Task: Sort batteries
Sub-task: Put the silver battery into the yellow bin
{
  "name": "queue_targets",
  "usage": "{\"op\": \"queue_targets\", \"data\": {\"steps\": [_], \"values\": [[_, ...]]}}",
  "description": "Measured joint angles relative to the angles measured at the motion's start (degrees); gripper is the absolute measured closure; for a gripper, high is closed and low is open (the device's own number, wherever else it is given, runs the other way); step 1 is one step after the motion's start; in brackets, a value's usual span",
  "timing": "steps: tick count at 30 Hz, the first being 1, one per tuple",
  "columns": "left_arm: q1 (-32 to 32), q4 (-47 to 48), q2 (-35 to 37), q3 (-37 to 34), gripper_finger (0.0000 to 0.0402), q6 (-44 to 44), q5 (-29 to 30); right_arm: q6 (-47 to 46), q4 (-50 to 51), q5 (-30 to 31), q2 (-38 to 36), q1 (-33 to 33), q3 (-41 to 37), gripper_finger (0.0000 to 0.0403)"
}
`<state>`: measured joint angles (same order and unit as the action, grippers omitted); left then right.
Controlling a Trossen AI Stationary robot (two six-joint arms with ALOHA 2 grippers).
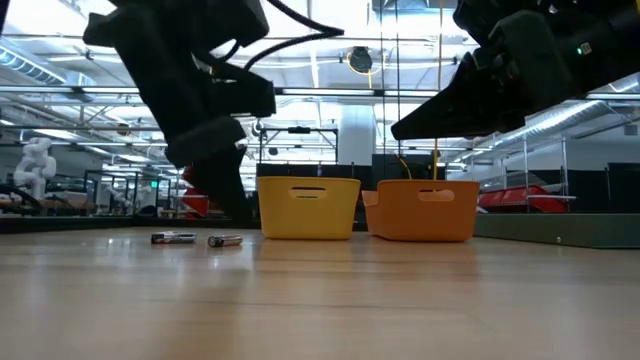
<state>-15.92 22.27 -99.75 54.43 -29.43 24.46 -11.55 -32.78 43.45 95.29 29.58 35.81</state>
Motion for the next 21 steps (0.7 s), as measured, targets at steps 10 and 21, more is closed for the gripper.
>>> {"op": "queue_targets", "data": {"steps": [10,21], "values": [[0.8,2.9,-3.1,0.2,0.0205,-1.4,-5.9,0.3,-0.3,-0.1,0.0,0.0,0.0,0.0323],[0.9,2.8,-4.6,0.2,0.0380,11.2,-8.8,-0.8,-0.4,-0.1,0.0,0.0,0.0,0.0323]]}}
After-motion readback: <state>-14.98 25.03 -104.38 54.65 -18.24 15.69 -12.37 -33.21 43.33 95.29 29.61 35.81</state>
